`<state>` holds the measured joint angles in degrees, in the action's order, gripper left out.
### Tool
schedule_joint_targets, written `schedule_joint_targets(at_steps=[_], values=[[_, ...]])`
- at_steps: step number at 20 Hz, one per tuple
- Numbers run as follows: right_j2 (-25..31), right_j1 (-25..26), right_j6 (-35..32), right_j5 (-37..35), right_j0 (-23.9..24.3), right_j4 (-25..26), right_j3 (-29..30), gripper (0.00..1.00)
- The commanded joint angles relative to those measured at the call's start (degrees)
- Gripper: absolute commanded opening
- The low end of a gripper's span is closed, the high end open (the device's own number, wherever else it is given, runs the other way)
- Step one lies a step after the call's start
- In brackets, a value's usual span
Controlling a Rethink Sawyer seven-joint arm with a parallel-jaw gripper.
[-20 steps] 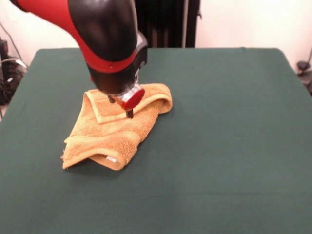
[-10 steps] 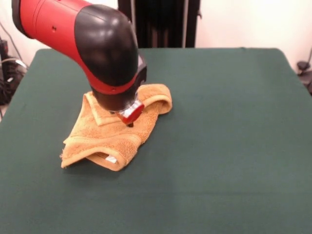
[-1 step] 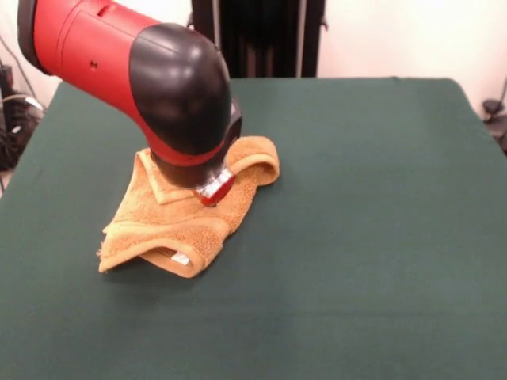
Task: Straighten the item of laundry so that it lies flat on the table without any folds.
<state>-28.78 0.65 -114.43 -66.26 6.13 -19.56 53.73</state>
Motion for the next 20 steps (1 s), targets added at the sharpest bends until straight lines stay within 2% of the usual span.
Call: schedule_joint_targets(at_steps=[1, 4, 11, 14, 20], values=[[-5.84, 15.53, -19.46, 0.98, -1.35, 5.52, -10.58, 1.0], [-8.1, 17.23, -15.02, -5.21, -1.36, 7.56, -13.38, 1.0], [-10.41, 19.79, -13.38, -4.45, -1.46, 9.24, -15.77, 1.0], [-10.46, 19.44, -12.3, -1.53, -1.95, 10.55, -13.58, 1.0], [-10.24, 17.35, -6.02, -1.42, -2.64, 13.8, -9.87, 1.0]])
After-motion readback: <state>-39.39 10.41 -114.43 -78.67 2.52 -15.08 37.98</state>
